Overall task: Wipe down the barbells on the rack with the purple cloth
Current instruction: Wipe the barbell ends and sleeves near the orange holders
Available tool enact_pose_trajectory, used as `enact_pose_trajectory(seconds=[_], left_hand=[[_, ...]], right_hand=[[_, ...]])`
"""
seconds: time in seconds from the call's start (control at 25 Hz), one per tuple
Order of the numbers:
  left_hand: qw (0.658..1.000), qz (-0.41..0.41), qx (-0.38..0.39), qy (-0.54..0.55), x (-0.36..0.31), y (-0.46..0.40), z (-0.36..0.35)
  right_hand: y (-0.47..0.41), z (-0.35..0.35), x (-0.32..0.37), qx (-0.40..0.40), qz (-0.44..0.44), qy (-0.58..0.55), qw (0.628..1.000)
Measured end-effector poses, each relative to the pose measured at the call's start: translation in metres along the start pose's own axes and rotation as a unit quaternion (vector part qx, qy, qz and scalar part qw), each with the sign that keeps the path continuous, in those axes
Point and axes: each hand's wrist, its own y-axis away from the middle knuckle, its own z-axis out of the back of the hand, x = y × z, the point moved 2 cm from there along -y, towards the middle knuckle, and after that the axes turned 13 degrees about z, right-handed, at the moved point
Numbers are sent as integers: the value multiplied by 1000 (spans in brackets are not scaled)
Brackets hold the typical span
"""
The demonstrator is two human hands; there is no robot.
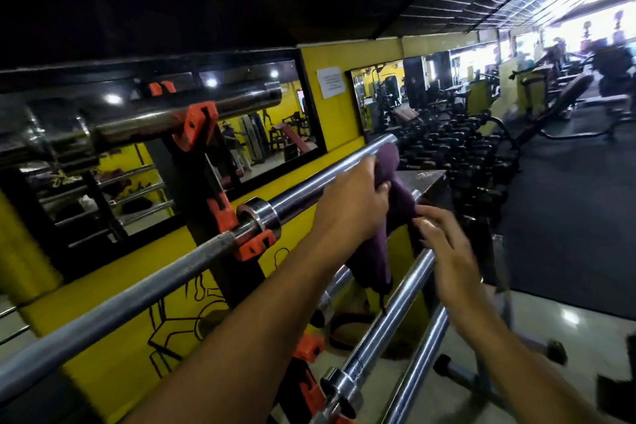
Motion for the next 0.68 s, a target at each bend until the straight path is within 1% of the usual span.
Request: enact_pose_trajectory(seconds=[0.04,0.08,0.12,0.16,0.2,0.24,0.32,0.36,0.52,0.6,0.68], left_hand=[[998,-49,33,-2,-13,-4,-8],[991,-101,92,-7,-24,-4,-14],[977,-140,162,-23,-33,-2,-20],[961,-162,218,-45,-35,-3,-22],[951,-170,249,-66,-33,-8,-18],[947,-180,249,-91,-28,-18,-11],[947,-195,203,-158,-8,-41,12],[946,-188,190,-184,9,-50,25],[934,-133,225,-242,80,-56,47],[930,-138,224,-256,97,-52,46],[931,-151,211,-255,100,-51,47]], right_hand=[[2,-11,-6,-23,-61,-113,991],[-3,-18,-11,-61,-134,-229,962],[-14,-22,-17,-95,-200,-322,921],[-26,-22,-26,-126,-233,-371,890],[-40,-21,-36,-150,-246,-399,871],[-52,-18,-47,-168,-247,-404,865],[-71,-13,-64,-186,-270,-395,858],[-79,-10,-70,-193,-279,-384,859],[-118,-13,-94,-192,-289,-370,862],[-135,-27,-108,-174,-291,-358,870],[-156,-45,-126,-202,-309,-351,860]])
